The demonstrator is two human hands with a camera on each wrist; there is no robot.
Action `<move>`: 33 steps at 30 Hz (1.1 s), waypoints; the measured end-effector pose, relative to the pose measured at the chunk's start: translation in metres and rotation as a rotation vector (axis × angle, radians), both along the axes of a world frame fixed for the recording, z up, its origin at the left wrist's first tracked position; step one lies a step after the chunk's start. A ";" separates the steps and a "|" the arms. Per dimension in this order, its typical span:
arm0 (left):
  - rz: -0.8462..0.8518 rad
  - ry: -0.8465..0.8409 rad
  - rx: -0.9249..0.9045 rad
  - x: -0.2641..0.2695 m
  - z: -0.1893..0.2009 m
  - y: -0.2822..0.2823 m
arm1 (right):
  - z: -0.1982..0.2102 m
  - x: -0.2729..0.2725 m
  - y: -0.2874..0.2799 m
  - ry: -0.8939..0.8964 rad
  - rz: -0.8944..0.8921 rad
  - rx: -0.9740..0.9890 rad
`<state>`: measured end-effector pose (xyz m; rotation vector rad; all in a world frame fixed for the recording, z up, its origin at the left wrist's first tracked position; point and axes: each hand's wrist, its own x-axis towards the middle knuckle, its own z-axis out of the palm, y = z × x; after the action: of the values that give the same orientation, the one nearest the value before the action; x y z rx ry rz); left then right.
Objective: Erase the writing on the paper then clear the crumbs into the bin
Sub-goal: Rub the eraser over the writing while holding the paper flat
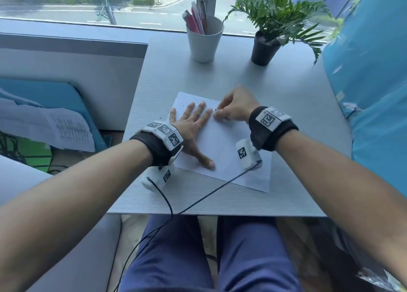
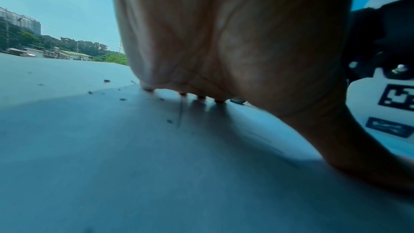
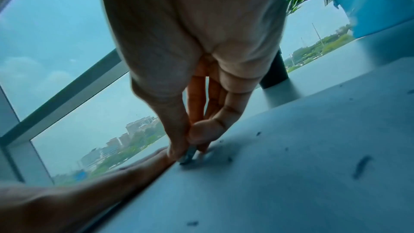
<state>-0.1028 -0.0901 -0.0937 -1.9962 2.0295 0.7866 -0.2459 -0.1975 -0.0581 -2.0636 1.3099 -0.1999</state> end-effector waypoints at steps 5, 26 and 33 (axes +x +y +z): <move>0.012 0.012 -0.003 -0.001 0.001 0.000 | 0.000 -0.003 0.035 0.080 0.197 0.100; 0.051 -0.312 0.017 0.015 0.018 0.000 | 0.002 -0.049 -0.015 0.232 0.064 0.094; -0.550 0.007 -0.058 -0.055 0.015 0.040 | -0.002 -0.050 -0.017 0.227 0.073 0.061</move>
<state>-0.1575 -0.0498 -0.0788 -1.3381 2.4509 0.6134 -0.2959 -0.2142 -0.0597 -2.1250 1.3515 0.1094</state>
